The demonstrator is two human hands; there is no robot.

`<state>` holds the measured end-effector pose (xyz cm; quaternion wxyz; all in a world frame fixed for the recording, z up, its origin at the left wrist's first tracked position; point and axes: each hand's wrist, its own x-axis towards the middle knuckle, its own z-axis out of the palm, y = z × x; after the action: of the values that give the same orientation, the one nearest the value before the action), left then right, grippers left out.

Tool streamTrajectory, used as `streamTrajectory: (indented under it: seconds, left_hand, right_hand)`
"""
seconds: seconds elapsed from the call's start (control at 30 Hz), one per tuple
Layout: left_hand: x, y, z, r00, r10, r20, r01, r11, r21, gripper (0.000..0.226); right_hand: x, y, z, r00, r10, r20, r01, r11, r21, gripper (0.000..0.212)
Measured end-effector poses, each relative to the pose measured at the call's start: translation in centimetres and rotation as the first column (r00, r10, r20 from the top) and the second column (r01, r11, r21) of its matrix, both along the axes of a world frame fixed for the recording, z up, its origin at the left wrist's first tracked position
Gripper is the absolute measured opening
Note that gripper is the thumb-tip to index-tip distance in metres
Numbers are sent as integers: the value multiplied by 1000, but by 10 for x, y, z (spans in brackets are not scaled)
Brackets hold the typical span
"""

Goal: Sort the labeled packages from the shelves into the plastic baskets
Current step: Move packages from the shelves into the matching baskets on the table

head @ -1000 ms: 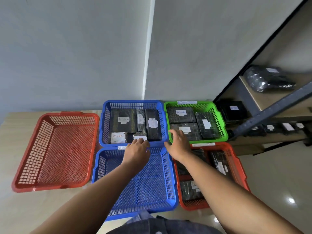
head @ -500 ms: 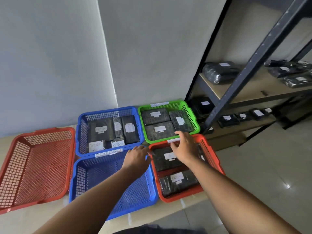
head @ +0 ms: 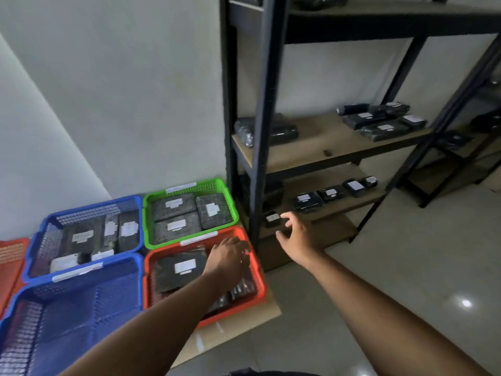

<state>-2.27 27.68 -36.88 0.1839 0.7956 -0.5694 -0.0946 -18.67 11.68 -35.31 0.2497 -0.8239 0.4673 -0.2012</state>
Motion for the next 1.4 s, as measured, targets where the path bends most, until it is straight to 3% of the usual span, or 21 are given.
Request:
streamTrajectory:
  seconds: [0.2,0.33,0.5,0.87,1.07,1.23,1.4]
  left_hand:
    - [-78,-78,23,999,-44,-8,44,998,-47,23]
    - [-101,-122,31,999,-37,-36,35,997,-63,25]
    - [-119,-191,35,996,-44,-73,39,997,-69,34]
    - [-148,-419,32,986,-165,-38,157,976,-154,24]
    - [-141,-523,52,970,-238,50,243,955,-172,32]
    - [-141,-579,46,984,-177,6,176,972,-158,37]
    - [-153,-624,36,991,-126,36,129,984,-123,49]
  right_hand:
    - [-90,-76,26,999,-4,47,6,999,-35,32]
    - [-128,-125,45,998,-33,-45,28,995,-100,27]
    - [-149,-188,49,997,-71,-19,69,992,-104,26]
    - [-176,-374,55,997,-66,-41,60,991,-122,24]
    - [-184,-484,74,994,-38,-106,22,988,-151,29]
    - [-187,-550,78,991,-91,-100,73,983,-168,42]
    - [-192,-627,83,970,34,-240,-96,963,-251,57]
